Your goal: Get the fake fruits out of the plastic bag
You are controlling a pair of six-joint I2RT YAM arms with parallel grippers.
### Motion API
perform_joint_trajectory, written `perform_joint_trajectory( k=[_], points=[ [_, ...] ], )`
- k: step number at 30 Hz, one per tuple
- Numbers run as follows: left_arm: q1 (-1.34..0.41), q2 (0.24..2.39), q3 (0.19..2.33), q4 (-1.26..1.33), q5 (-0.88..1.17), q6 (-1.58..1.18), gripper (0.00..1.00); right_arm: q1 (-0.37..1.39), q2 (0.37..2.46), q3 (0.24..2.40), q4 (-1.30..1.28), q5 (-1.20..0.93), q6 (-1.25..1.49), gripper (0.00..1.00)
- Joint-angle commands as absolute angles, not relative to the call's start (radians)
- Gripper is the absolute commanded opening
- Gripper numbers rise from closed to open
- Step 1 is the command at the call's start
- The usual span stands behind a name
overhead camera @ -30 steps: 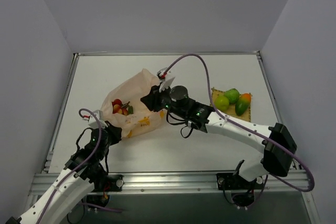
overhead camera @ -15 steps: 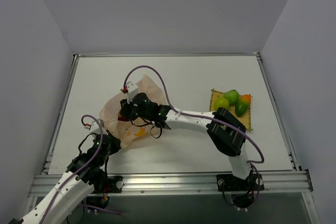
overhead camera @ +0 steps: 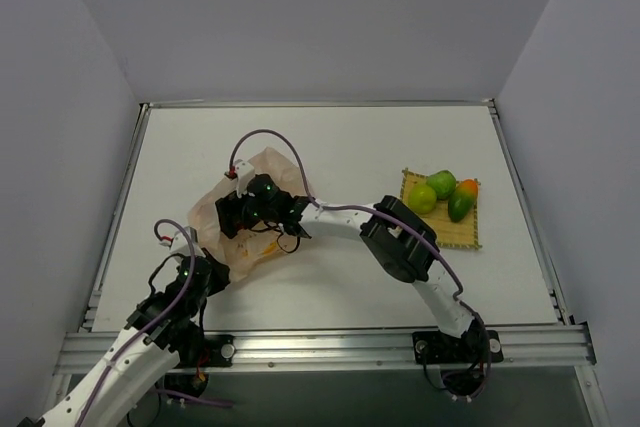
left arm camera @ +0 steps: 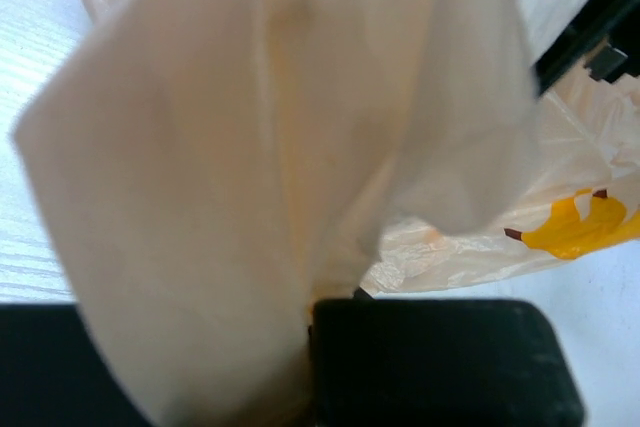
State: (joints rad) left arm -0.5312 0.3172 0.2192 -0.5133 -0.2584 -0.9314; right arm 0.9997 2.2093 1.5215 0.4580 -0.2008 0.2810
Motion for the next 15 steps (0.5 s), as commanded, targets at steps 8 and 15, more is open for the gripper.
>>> perform_joint_trajectory(
  k=[8,15],
  points=[
    [-0.535,0.325,0.253,-0.489,-0.262,-0.923,0.02,0.989,2.336,1.678,0.544,-0.196,0.321,0.91],
    [-0.535,0.36,0.264,-0.449,-0.268,-0.91,0.02,0.985,2.414,1.759,0.597,-0.245,0.364,0.97]
  ],
)
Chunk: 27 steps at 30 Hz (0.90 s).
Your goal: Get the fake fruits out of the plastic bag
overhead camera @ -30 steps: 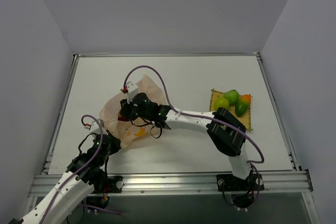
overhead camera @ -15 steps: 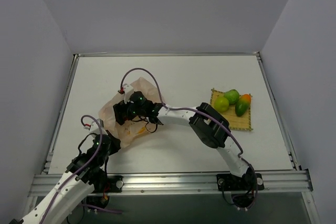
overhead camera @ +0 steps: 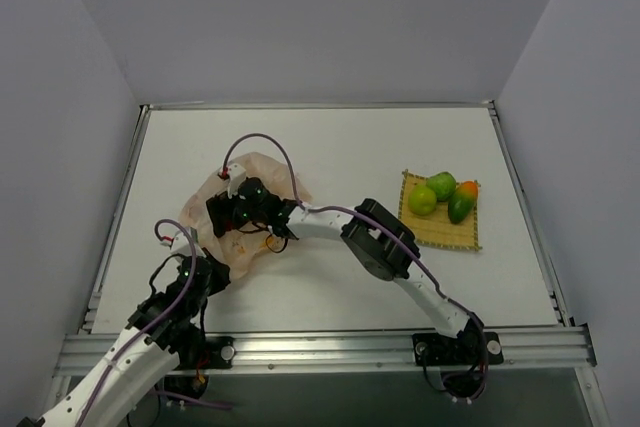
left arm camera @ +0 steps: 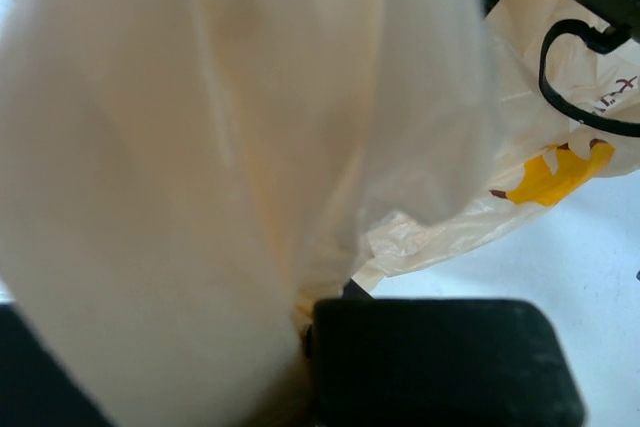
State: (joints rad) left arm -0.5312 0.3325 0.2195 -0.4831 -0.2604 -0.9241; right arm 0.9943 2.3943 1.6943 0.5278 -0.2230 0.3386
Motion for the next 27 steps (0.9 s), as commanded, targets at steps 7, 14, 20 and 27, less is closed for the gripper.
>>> perform_joint_trajectory(
  k=[7,14,20,27],
  points=[
    [-0.534,0.367,0.278,-0.423,-0.285,-0.911,0.02,0.969,2.37,1.689,0.736,-0.282,0.44,0.12],
    [-0.534,0.503,0.357,-0.282,-0.34,-0.908,0.02,0.965,2.192,1.548,0.798,-0.242,0.407,0.0],
    [-0.534,0.453,0.364,-0.356,-0.374,-0.897,0.02,0.974,2.07,1.448,0.765,-0.149,0.353,0.0],
    [-0.532,0.333,0.385,-0.509,-0.42,-0.871,0.09,0.977,1.864,1.209,0.758,-0.003,0.313,0.0]
  ],
)
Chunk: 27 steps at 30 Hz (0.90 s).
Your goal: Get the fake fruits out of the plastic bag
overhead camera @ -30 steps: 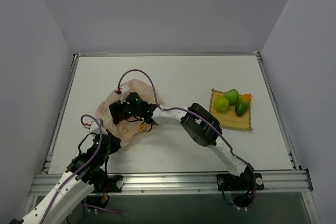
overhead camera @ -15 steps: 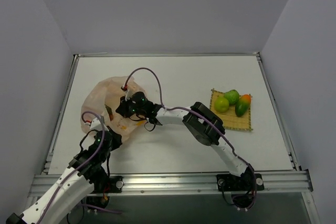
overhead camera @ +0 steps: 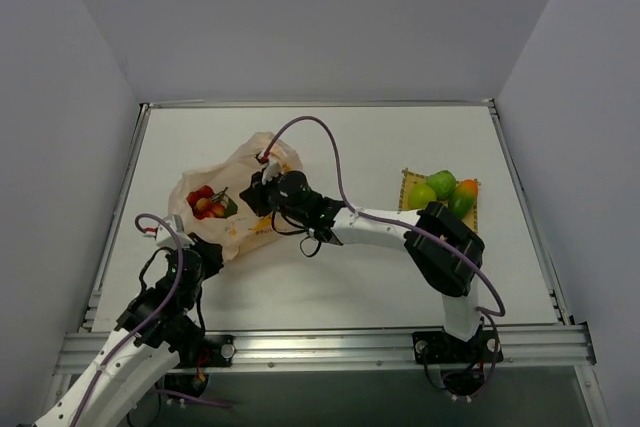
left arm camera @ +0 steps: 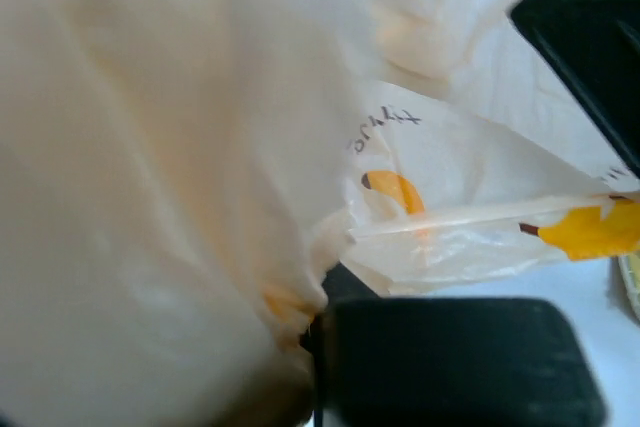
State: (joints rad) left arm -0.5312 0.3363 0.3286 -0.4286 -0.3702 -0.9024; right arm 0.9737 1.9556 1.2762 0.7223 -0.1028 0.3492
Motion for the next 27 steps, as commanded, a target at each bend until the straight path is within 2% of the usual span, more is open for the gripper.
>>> perform_joint_trajectory(
  k=[1,2,3,5,6,7,11,16,18,21,22,23,25,26,27],
  points=[
    [-0.532,0.333,0.397,-0.529,-0.428,-0.858,0.13,0.979,1.847,1.183,0.755,0.027,0.314,0.0],
    [-0.531,0.333,0.409,-0.535,-0.433,-0.848,0.17,0.979,1.818,1.131,0.753,0.047,0.319,0.0],
    [-0.532,0.336,0.429,-0.538,-0.439,-0.841,0.33,0.98,1.806,1.105,0.755,0.051,0.325,0.0],
    [-0.532,0.356,0.448,-0.541,-0.445,-0.827,0.55,0.98,1.792,1.037,0.768,0.051,0.334,0.0],
    [-0.531,0.367,0.456,-0.535,-0.449,-0.827,0.73,0.98,1.79,1.02,0.772,0.052,0.344,0.0],
    [-0.531,0.391,0.463,-0.523,-0.446,-0.827,0.79,0.98,1.792,1.003,0.784,0.051,0.35,0.0],
    [-0.529,0.483,0.462,-0.402,-0.419,-0.801,0.92,0.982,1.802,0.945,0.822,0.032,0.368,0.0],
    [-0.525,0.697,0.497,-0.339,-0.521,-0.801,0.93,0.983,1.789,0.914,0.833,0.035,0.365,0.0],
    [-0.522,0.729,0.486,-0.275,-0.606,-0.814,0.91,0.98,1.778,0.914,0.83,0.034,0.362,0.0],
    [-0.514,0.747,0.451,-0.186,-0.678,-0.808,0.77,0.98,1.778,0.939,0.798,0.032,0.356,0.0],
    [-0.505,0.756,0.446,-0.142,-0.686,-0.792,0.68,0.98,1.773,0.943,0.782,0.031,0.356,0.0],
    [-0.5,0.759,0.442,-0.132,-0.69,-0.79,0.46,0.982,1.767,0.953,0.776,0.026,0.353,0.04],
    [-0.471,0.762,0.428,-0.117,-0.672,-0.779,0.25,0.982,1.763,0.963,0.769,0.015,0.353,0.23],
    [-0.46,0.755,0.416,-0.114,-0.66,-0.784,0.15,0.982,1.763,0.986,0.765,0.011,0.351,0.42],
    [-0.453,0.744,0.385,-0.1,-0.614,-0.787,0.03,0.986,1.766,0.998,0.765,0.011,0.354,0.5]
  ],
)
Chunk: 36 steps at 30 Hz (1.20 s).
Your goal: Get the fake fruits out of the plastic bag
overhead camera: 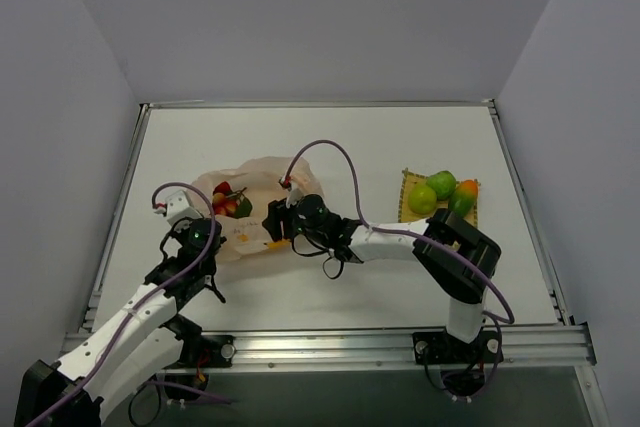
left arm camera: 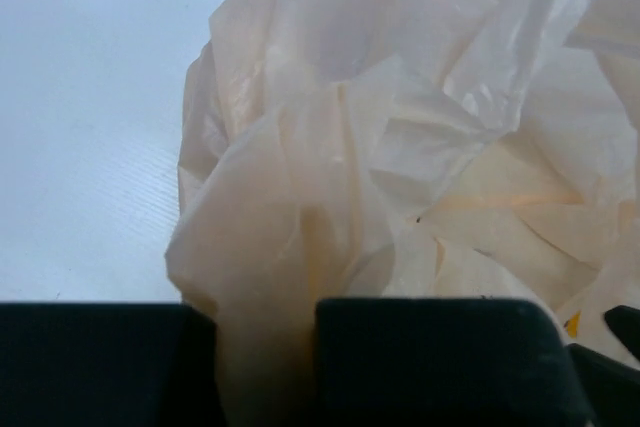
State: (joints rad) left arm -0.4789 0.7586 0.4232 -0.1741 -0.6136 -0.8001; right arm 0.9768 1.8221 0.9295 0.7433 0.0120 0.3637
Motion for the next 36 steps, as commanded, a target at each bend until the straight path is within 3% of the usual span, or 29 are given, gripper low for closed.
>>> perform_joint_trajectory(
  k=[1,2,11,16,22,33,36],
  points=[
    [-0.436,0.711,0.365,-0.089,-0.585,-0.785,0.02,0.986,1.772,1.012,0.772,0.011,0.359,0.56],
    [-0.431,0.69,0.347,-0.084,-0.559,-0.788,0.02,0.986,1.791,1.044,0.779,0.011,0.38,0.59],
    [-0.428,0.483,0.318,-0.293,-0.454,-0.837,0.03,1.032,2.06,1.293,0.847,0.115,0.449,0.61],
    [-0.426,0.385,0.314,-0.362,-0.425,-0.868,0.02,1.035,2.195,1.448,0.769,0.075,0.439,0.86],
    [-0.426,0.344,0.301,-0.417,-0.391,-0.913,0.03,1.037,2.321,1.59,0.675,0.049,0.439,0.99],
    [-0.428,0.298,0.307,-0.482,-0.391,-0.919,0.02,1.04,2.405,1.629,0.609,0.066,0.454,1.0],
    [-0.428,0.304,0.311,-0.48,-0.393,-0.916,0.02,1.034,2.399,1.608,0.632,0.098,0.423,0.75]
  ],
)
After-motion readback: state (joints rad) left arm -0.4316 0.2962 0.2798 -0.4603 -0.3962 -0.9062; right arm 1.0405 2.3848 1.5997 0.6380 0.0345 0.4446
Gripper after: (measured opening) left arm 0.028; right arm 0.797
